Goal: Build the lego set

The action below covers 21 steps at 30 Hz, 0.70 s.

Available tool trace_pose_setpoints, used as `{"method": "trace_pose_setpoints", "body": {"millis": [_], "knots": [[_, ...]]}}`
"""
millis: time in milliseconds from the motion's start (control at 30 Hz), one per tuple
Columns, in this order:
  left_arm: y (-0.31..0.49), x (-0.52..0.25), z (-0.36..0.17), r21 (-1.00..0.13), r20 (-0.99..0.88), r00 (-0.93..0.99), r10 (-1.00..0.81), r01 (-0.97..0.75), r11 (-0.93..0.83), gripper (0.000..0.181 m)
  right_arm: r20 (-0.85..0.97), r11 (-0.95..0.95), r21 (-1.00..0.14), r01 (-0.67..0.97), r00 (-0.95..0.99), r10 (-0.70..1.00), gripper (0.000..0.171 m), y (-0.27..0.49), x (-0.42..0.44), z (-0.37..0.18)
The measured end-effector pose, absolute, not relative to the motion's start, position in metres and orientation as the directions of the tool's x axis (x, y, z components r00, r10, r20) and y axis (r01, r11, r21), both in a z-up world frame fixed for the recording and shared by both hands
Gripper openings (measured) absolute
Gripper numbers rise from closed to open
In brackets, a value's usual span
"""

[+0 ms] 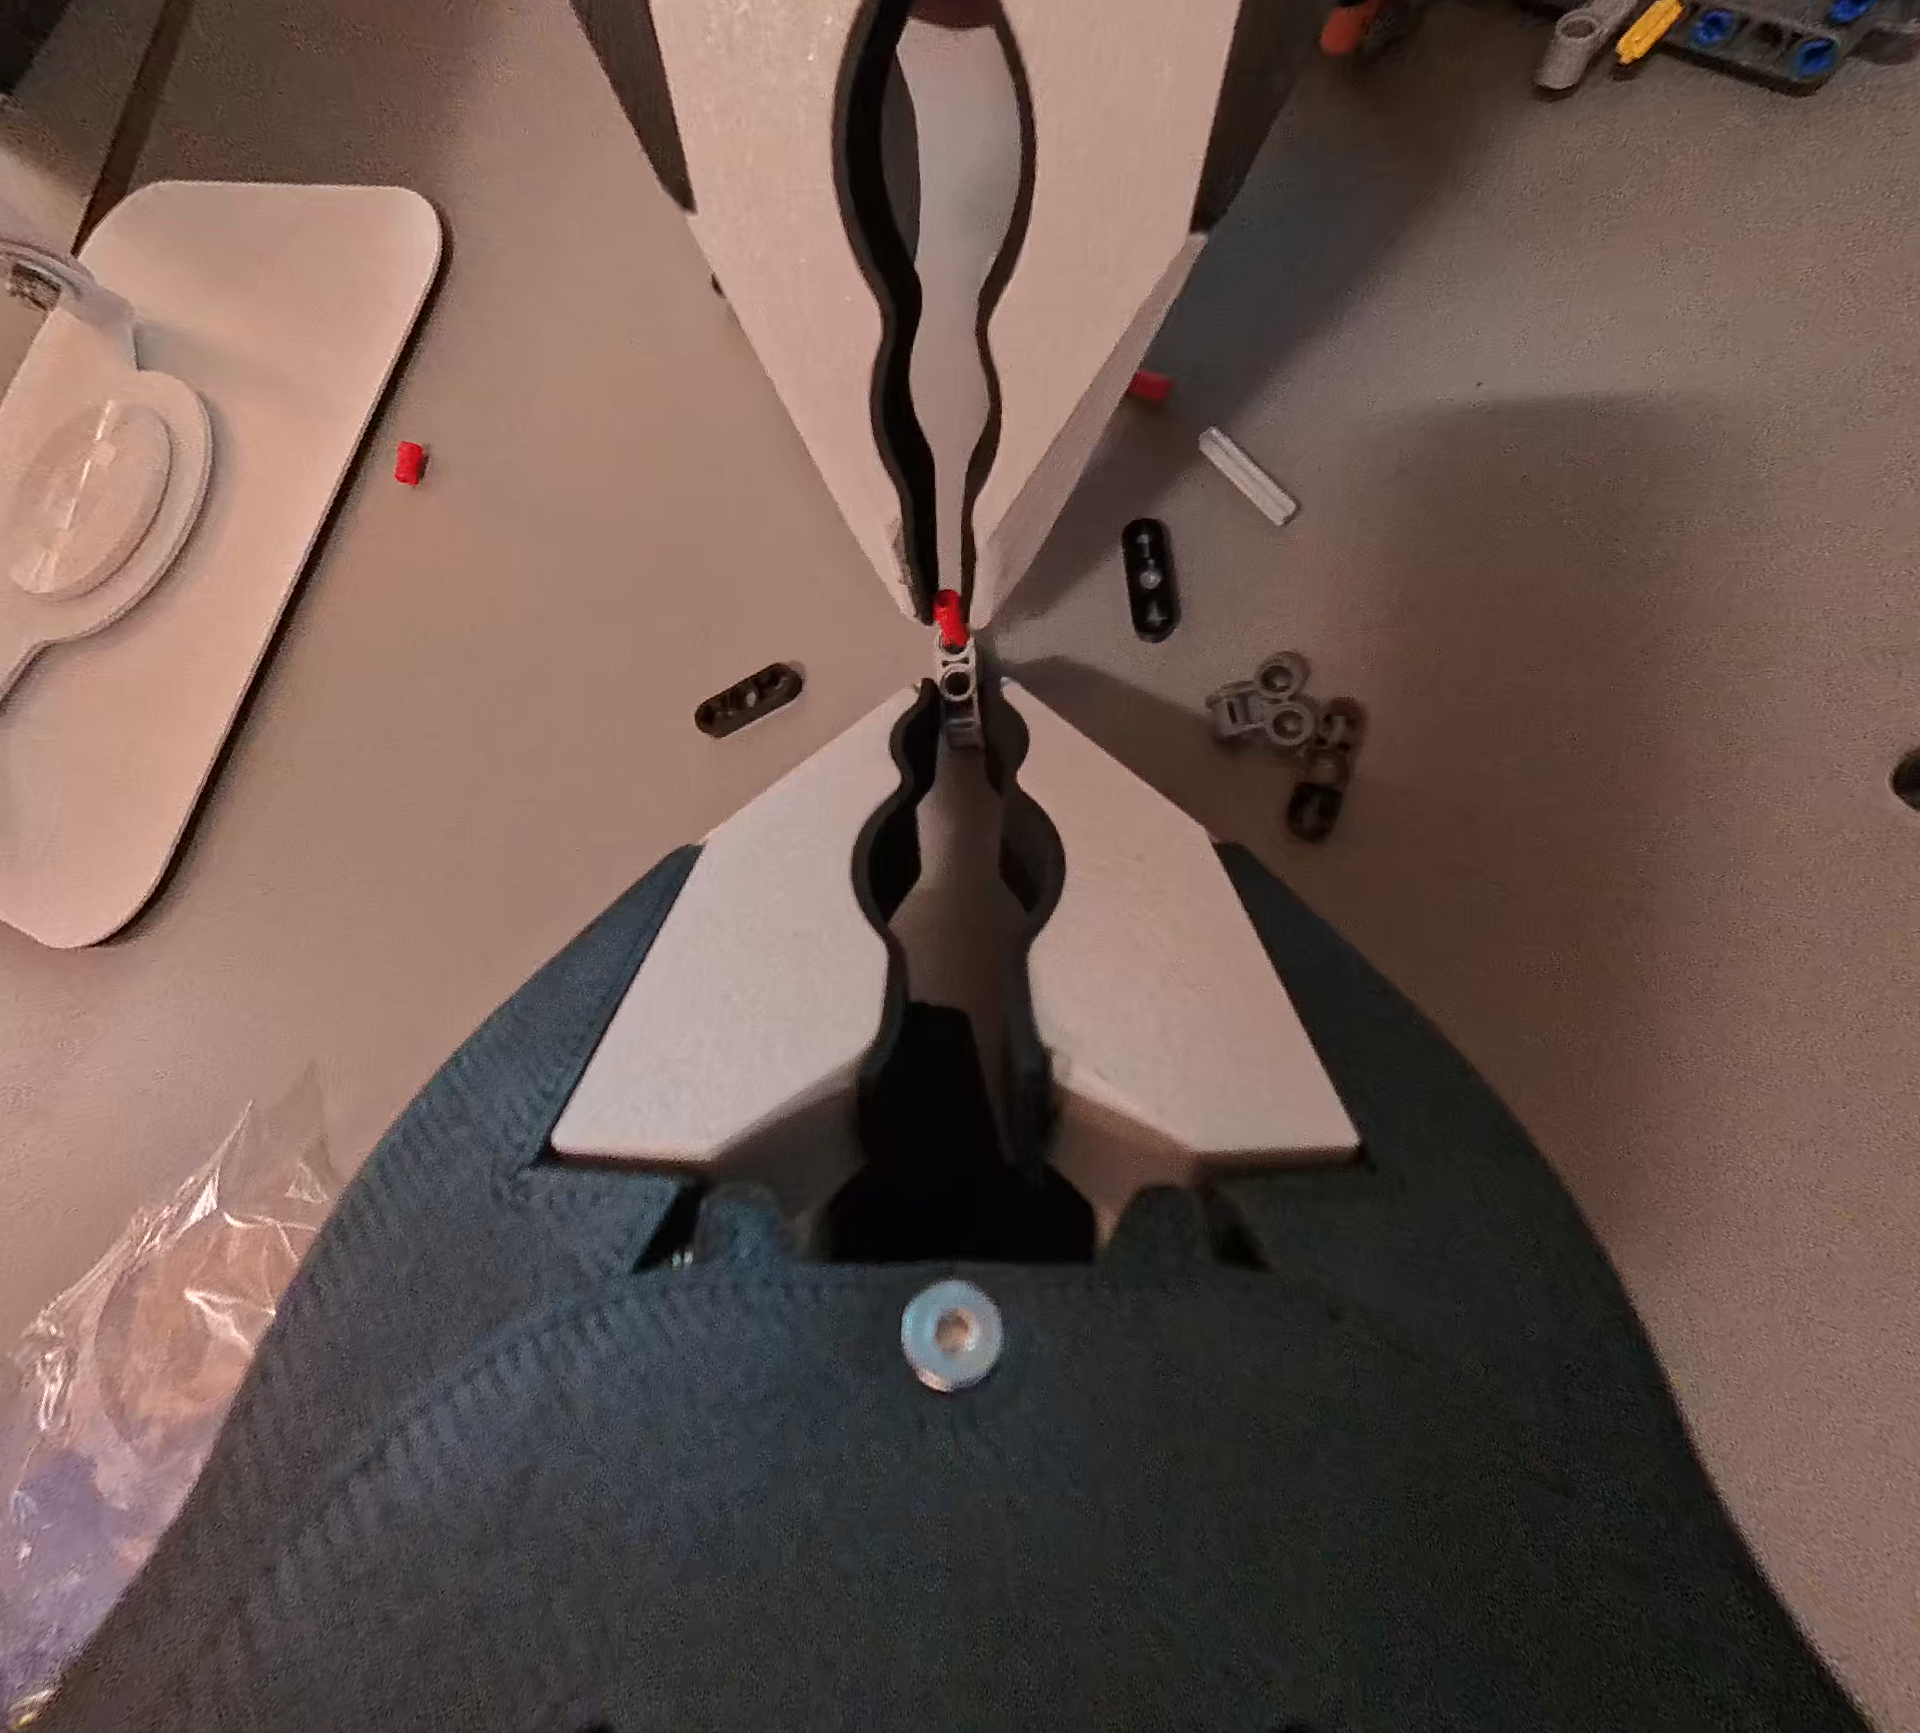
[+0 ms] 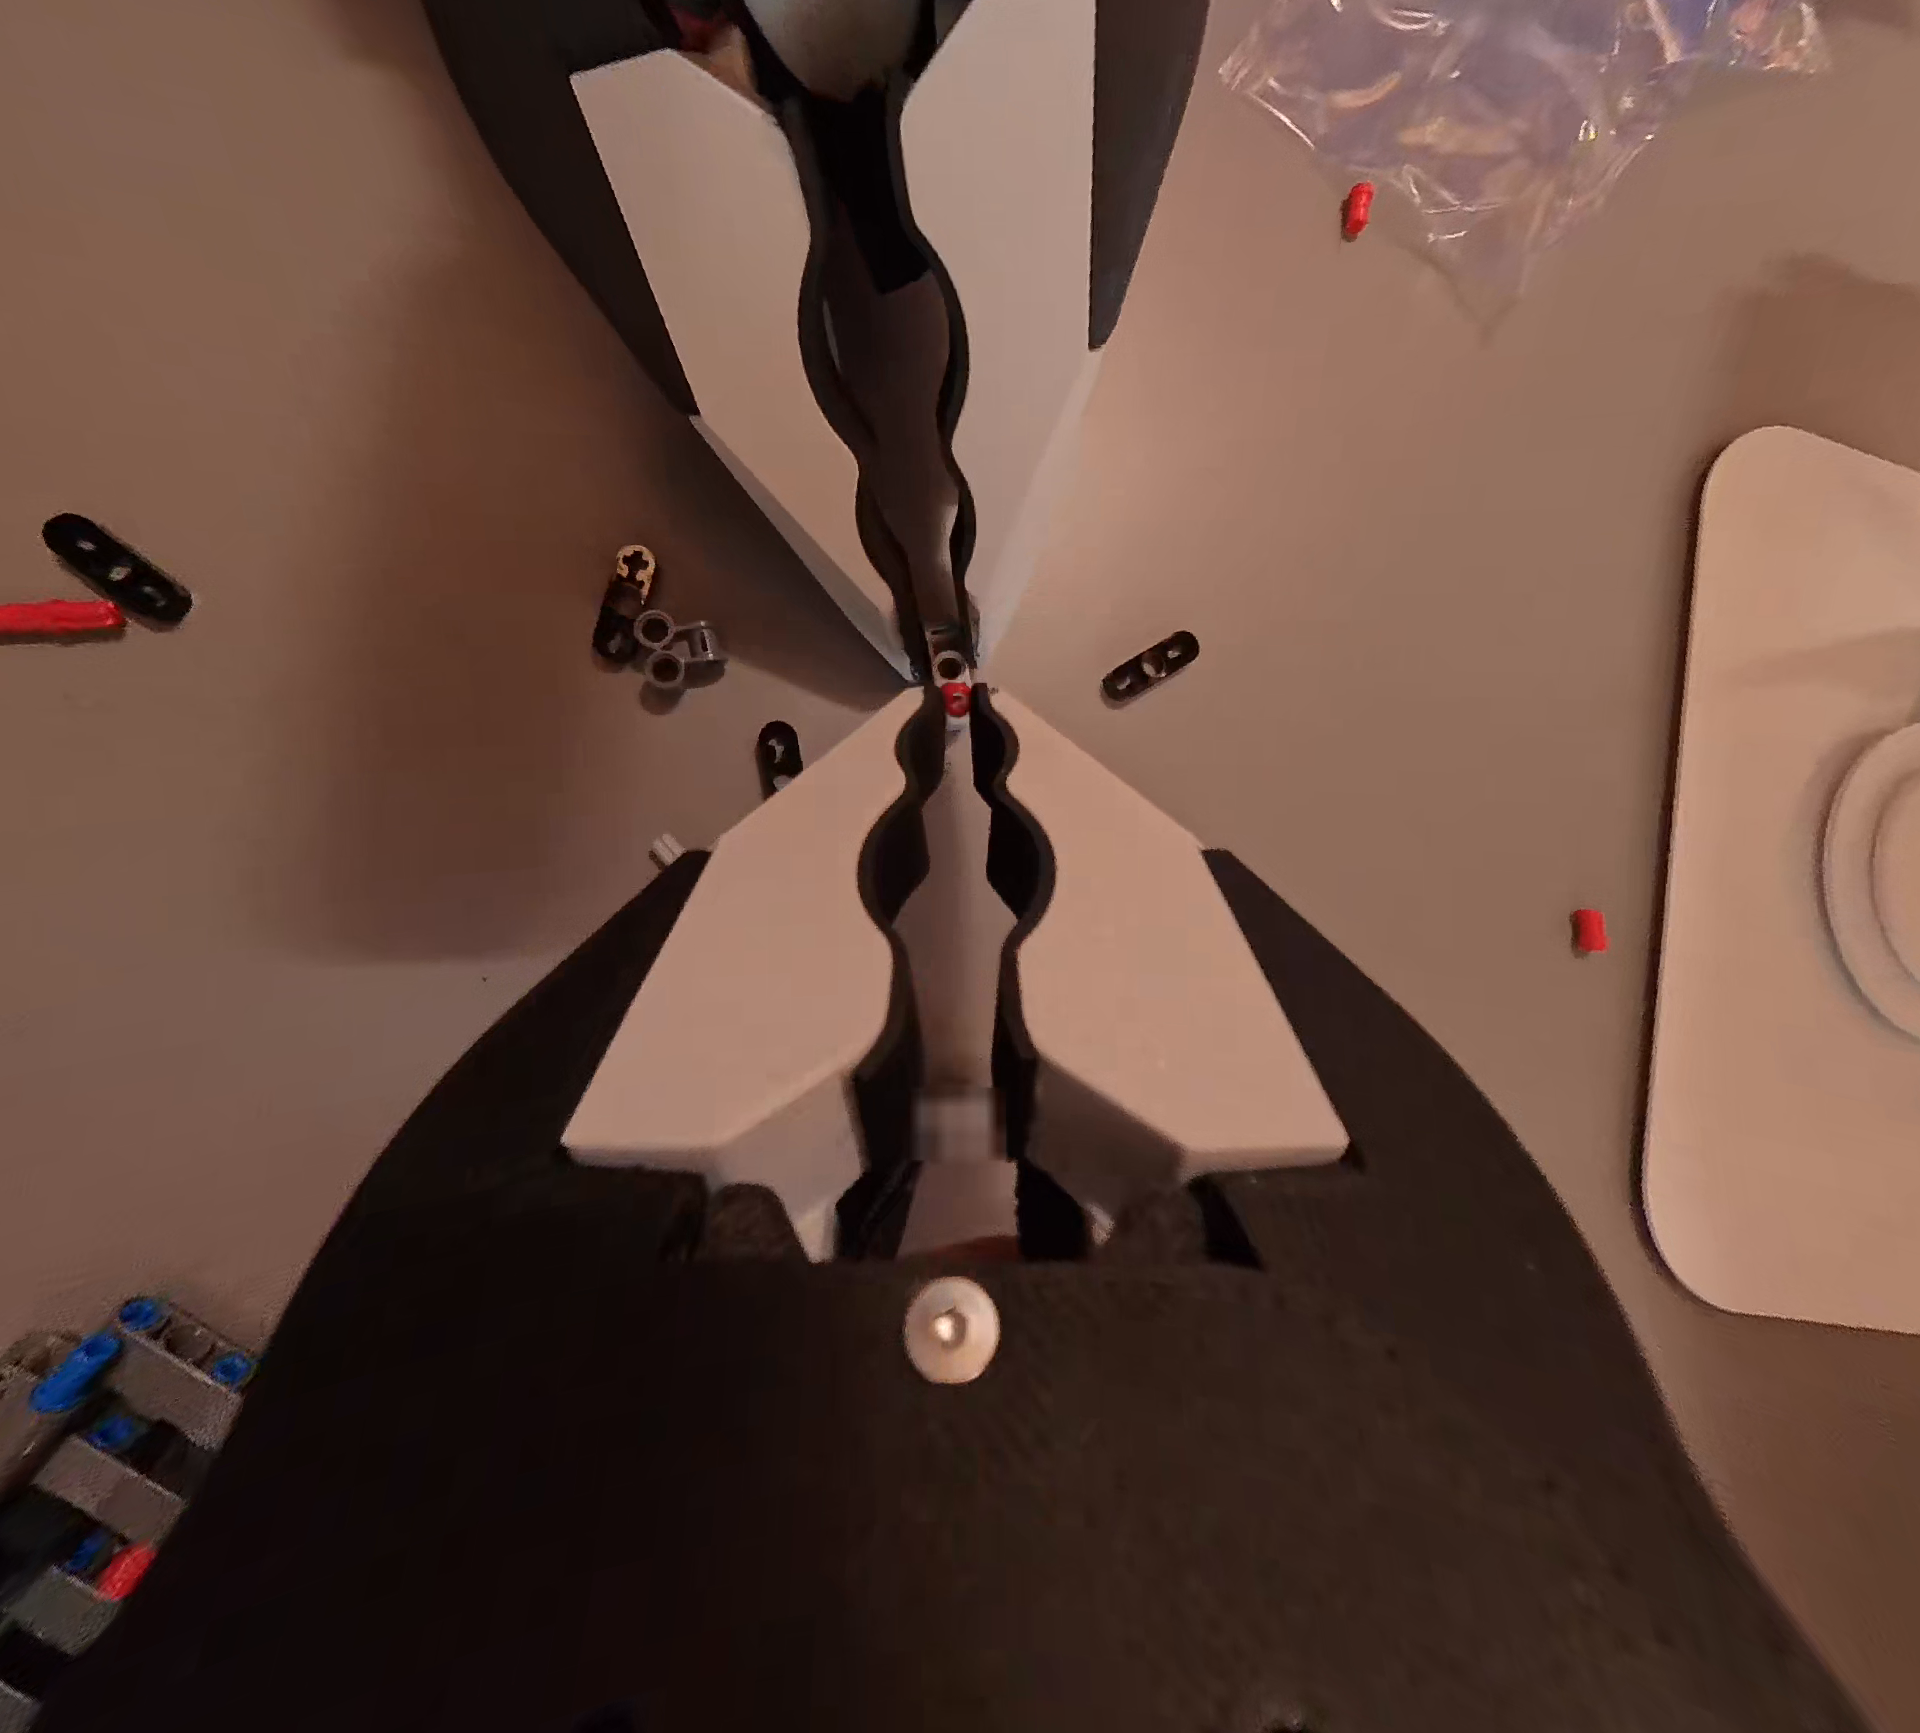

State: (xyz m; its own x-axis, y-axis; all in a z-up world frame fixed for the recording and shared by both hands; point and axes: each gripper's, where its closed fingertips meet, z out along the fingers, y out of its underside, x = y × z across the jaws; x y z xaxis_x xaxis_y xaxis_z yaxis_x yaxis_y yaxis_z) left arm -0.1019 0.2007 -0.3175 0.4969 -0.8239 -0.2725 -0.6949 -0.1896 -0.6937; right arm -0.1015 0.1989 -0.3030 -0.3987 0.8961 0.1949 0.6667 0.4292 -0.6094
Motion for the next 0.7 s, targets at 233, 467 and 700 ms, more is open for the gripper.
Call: {"method": "trace_pose_setpoints", "body": {"millis": [233,467,700], "knots": [[0.2004,-0.1017,-0.3175,-0.693,-0.279,0.490,-0.826,-0.698,-0.181,0.007,0.227,0.464,-0.566,0.682,-0.412,0.882,0.002,0.2014,-0.1006,-0.3093],[0.2006,-0.1011,-0.3177,-0.691,-0.282,0.483,-0.829,-0.702,-0.173,0.007,0.258,0.512,-0.498,0.700,-0.445,0.858,0.002,0.2018,-0.1009,-0.3107],[0.2002,-0.1010,-0.3178,-0.690,-0.286,0.477,-0.831,-0.704,-0.167,0.007,0.222,0.533,-0.457,0.712,-0.488,0.844,0.002,0.2002,-0.1012,-0.3118]]}}
